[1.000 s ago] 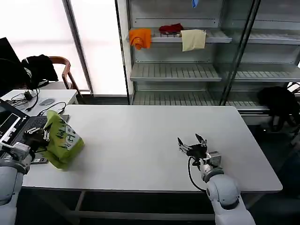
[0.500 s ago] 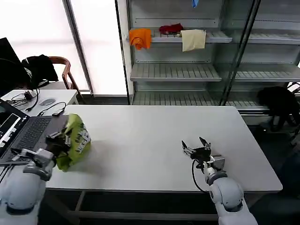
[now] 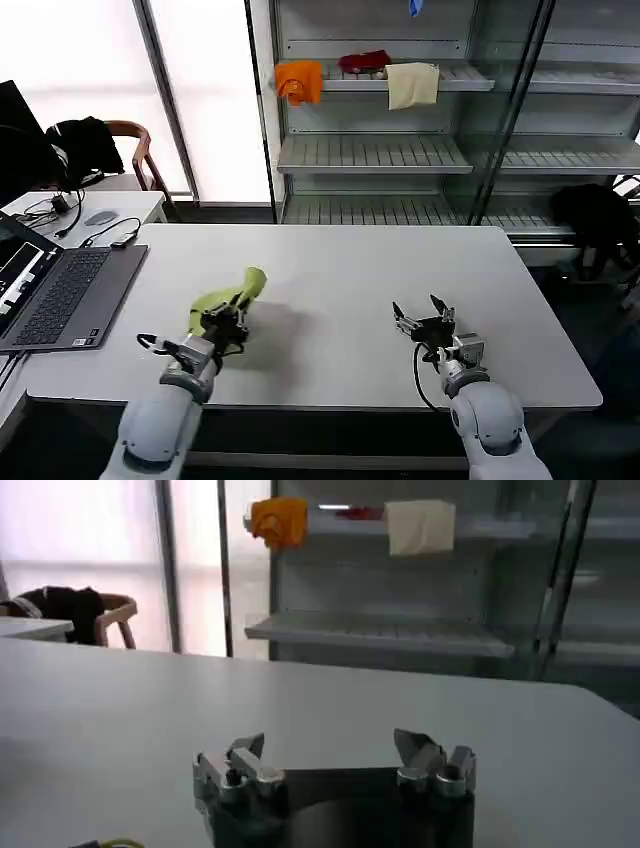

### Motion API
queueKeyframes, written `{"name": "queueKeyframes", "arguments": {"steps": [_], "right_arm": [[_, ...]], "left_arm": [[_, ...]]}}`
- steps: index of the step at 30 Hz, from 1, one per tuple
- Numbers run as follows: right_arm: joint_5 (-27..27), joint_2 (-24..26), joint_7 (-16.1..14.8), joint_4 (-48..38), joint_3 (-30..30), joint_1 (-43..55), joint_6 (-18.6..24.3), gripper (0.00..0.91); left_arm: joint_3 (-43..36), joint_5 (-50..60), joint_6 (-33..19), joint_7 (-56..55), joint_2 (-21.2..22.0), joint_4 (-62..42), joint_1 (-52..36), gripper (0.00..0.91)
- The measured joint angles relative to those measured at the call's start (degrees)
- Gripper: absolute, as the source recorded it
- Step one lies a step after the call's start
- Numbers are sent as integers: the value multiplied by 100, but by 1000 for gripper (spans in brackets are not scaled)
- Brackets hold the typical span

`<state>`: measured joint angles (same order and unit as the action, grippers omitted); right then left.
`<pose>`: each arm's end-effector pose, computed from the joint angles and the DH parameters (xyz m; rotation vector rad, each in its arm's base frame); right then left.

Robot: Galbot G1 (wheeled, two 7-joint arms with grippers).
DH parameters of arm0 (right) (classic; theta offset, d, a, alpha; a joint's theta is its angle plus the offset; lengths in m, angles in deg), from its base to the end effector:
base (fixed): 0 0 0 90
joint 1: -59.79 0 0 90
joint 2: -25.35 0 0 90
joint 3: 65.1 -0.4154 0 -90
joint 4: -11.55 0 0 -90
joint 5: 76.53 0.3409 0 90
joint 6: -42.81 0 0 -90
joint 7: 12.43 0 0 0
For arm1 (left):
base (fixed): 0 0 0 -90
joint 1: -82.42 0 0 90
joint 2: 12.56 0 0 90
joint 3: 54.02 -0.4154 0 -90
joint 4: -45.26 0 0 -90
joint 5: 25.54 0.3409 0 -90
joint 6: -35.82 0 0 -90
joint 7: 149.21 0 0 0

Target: Fold and organize the clothes.

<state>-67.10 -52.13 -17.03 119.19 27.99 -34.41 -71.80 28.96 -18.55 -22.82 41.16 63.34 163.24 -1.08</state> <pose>0.3009 -0.0506 -0.3314 0.2659 -2.9159 0.0816 0.2678 0.0265 -0.2889 -0.3720 -2.8741 -0.4917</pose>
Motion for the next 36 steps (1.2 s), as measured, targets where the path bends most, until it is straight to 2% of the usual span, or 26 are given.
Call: {"name": "queueKeyframes", "arguments": {"steps": [2, 5, 15, 20, 28, 36], "right_arm": [[0, -16, 1, 21, 16, 11, -17, 907], [-2, -23, 7, 64, 41, 23, -58, 907], [85, -40, 79, 251, 152, 126, -245, 907], [309, -108, 149, 357, 223, 177, -419, 907], [1104, -274, 368, 406, 487, 131, -681, 907], [1902, -394, 589, 251, 908, 68, -778, 907]], "left_arm": [[-191, -34, 22, -99, 113, -46, -26, 312], [-465, -82, 40, -236, 274, -146, -70, 907], [-1281, -171, -81, -697, 760, -707, -333, 907], [-1424, -240, -118, -853, 841, -862, -447, 907], [-1264, -390, -223, -929, 631, -801, -456, 907], [-367, -787, -313, -884, 157, -787, -383, 907]]}}
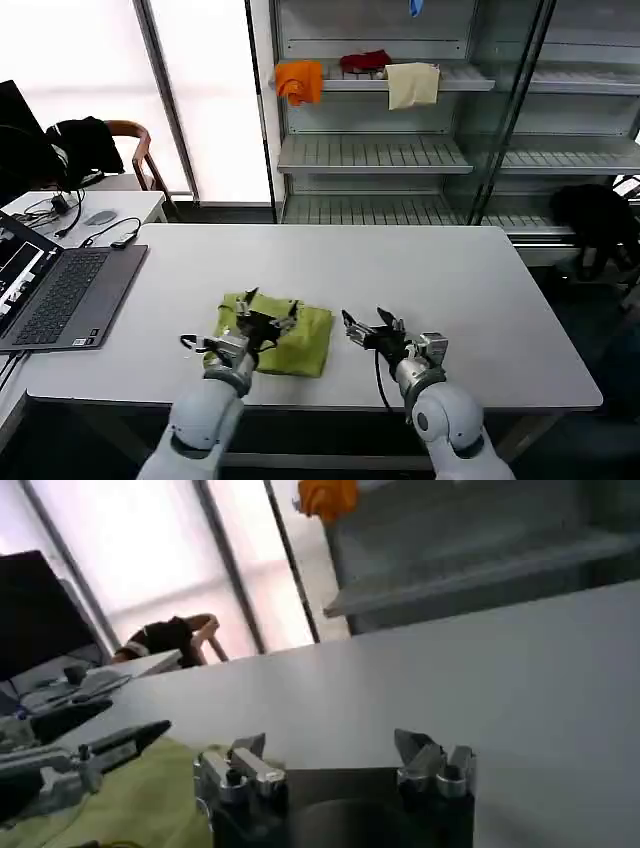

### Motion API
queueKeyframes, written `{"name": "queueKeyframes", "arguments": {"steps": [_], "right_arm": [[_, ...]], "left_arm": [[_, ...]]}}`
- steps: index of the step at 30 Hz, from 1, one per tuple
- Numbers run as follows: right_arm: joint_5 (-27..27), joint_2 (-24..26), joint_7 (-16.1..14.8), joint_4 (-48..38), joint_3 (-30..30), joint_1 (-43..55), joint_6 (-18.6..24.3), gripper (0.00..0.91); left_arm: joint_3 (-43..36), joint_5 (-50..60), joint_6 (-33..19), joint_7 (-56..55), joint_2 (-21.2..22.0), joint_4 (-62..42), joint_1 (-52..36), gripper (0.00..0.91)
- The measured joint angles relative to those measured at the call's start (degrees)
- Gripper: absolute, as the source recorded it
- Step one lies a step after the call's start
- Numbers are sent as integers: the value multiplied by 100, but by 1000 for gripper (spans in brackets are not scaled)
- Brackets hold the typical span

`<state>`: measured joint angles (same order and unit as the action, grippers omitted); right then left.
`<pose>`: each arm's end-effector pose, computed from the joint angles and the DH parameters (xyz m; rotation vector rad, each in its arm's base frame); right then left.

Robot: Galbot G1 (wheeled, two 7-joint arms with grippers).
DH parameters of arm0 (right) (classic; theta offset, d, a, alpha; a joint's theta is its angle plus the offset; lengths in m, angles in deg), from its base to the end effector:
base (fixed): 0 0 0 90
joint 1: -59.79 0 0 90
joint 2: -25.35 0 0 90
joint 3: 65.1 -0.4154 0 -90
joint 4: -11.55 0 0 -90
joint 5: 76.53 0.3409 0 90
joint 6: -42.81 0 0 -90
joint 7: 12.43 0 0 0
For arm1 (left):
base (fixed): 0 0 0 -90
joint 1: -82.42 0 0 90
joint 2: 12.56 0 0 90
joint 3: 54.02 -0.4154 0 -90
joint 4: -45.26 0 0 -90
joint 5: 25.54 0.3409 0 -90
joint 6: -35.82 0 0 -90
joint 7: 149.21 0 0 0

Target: Fold and organize the clothes.

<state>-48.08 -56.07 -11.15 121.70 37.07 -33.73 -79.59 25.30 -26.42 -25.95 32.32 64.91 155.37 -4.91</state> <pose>0.2935 0.0223 -0.3233 0.5258 -2.7155 -0.3998 0.3001 0.0068 -0.3183 -0.3042 -2.8979 -0.3079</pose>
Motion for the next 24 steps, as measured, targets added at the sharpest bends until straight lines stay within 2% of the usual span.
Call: {"name": "queueKeyframes", "arguments": {"steps": [6, 11, 14, 16, 18, 24], "right_arm": [[435, -55, 118, -106, 288, 31, -39, 907], [629, -122, 226, -220, 488, 75, -60, 756], [686, -162, 300, -297, 591, 91, -69, 464], [715, -183, 342, -338, 644, 98, -75, 333], [737, -206, 389, -375, 693, 99, -79, 0], [780, -248, 521, -429, 795, 132, -86, 0]], "left_arm": [[693, -366, -19, 65, -299, -19, -23, 907], [1112, -545, -31, 116, -406, -18, -8, 907], [1300, -635, -37, 133, -455, -17, -8, 907], [1412, -694, -39, 138, -490, -18, -11, 907], [1509, -750, -40, 144, -526, -21, -16, 907], [1751, -862, -43, 149, -622, -59, -17, 907]]}}
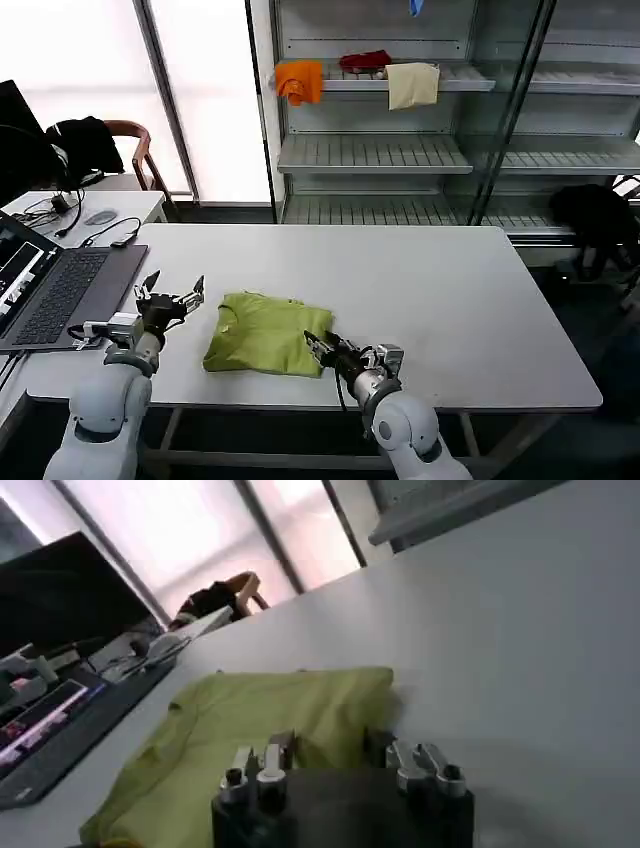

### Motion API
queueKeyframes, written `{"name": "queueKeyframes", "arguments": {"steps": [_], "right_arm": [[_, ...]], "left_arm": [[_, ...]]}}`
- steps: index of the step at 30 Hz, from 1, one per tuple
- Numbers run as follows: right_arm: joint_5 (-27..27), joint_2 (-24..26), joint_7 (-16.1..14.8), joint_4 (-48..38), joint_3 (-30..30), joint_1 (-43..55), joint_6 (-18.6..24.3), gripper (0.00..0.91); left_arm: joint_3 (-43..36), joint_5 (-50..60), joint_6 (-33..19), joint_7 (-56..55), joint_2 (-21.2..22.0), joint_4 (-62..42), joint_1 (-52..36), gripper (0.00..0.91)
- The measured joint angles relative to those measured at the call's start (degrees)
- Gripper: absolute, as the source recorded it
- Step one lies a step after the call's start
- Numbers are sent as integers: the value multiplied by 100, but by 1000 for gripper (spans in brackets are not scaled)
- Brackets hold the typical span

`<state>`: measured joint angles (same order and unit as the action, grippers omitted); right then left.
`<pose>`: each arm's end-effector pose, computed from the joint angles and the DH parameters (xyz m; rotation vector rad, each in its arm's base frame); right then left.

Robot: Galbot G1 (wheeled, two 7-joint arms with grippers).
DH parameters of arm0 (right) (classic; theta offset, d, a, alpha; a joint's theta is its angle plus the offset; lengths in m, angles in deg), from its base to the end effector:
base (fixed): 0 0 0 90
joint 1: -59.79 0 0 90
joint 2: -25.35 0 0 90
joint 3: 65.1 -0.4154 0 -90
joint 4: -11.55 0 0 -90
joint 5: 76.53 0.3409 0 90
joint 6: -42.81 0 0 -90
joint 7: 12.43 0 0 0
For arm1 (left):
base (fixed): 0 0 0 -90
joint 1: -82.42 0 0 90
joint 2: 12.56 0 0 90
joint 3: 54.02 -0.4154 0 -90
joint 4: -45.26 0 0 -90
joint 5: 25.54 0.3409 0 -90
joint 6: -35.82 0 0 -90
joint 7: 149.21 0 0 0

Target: Fold and organize the clothes.

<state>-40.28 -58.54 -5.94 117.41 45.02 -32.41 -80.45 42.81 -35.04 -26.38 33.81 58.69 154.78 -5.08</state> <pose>0.2949 0.0779 -0.3440 0.6169 -2.5370 -0.5415 0.3068 0.1331 -0.2869 0.0258 -2.9593 -0.2431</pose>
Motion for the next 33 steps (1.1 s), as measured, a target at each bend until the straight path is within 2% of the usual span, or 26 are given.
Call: {"name": "queueKeyframes", "arguments": {"steps": [17, 33], "right_arm": [[70, 76, 353, 46, -154, 38, -25, 0], [227, 600, 521, 355, -557, -13, -32, 0]], "left_arm": [[304, -112, -2, -1, -18, -38, 20, 907], [358, -158, 0, -1, 4, 0, 119, 907]]}}
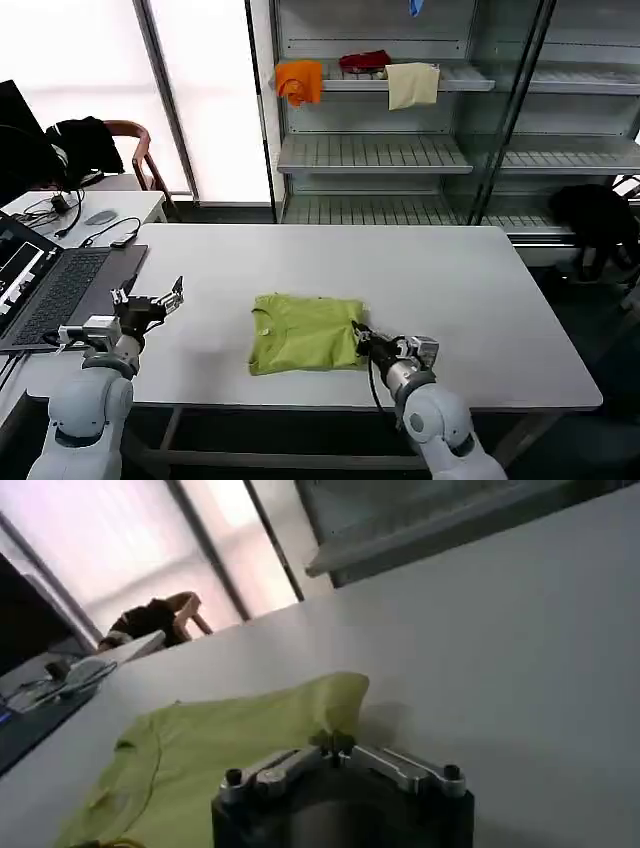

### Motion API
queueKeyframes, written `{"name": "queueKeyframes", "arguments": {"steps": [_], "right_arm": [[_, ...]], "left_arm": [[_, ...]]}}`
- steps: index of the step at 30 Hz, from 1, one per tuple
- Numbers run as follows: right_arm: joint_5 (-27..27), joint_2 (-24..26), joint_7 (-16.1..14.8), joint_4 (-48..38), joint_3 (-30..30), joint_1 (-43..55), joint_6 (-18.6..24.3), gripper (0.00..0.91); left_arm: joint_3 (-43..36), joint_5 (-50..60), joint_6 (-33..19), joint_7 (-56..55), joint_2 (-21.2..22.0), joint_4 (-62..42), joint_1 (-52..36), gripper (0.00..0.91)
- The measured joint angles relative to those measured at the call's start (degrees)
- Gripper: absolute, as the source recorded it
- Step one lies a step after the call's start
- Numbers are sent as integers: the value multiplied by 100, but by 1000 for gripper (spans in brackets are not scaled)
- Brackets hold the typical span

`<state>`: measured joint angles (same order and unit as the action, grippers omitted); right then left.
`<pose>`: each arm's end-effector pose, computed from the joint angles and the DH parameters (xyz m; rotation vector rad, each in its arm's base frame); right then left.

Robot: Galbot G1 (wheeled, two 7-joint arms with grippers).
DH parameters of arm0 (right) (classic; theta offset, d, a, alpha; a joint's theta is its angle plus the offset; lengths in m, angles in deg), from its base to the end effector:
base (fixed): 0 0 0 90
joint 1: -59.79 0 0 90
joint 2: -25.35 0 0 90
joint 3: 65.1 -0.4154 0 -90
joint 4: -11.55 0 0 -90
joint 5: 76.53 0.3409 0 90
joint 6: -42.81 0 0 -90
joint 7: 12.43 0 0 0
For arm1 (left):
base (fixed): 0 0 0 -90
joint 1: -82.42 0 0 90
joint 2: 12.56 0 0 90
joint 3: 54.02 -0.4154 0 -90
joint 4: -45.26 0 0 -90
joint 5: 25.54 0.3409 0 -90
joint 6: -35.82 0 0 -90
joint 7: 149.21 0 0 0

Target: Fold and organize the clothes.

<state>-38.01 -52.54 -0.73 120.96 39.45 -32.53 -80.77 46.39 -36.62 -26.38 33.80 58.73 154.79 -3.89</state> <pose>0.2983 0.0156 -0.3247 0.4076 -2.6348 -0.4550 0.2982 0.1517 -0.2867 0.0977 -2.9568 -0.2013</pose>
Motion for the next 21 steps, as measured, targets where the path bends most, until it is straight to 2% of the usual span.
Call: {"name": "queueKeyframes", "arguments": {"steps": [10, 11, 12, 21], "right_arm": [[-428, 332, -189, 80, -369, -84, 5, 0], [-482, 343, -208, 80, -393, -96, 5, 393], [-544, 346, -229, 80, -426, -108, 6, 907], [-1674, 282, -650, 117, -569, -231, 36, 907]], "left_arm": [[-108, -15, -14, 33, 77, 15, 75, 907], [-115, -16, -15, 35, 78, 16, 81, 907], [-121, -16, -16, 41, 78, 18, 90, 907], [-142, -50, -49, 114, 83, 15, 136, 907]]}}
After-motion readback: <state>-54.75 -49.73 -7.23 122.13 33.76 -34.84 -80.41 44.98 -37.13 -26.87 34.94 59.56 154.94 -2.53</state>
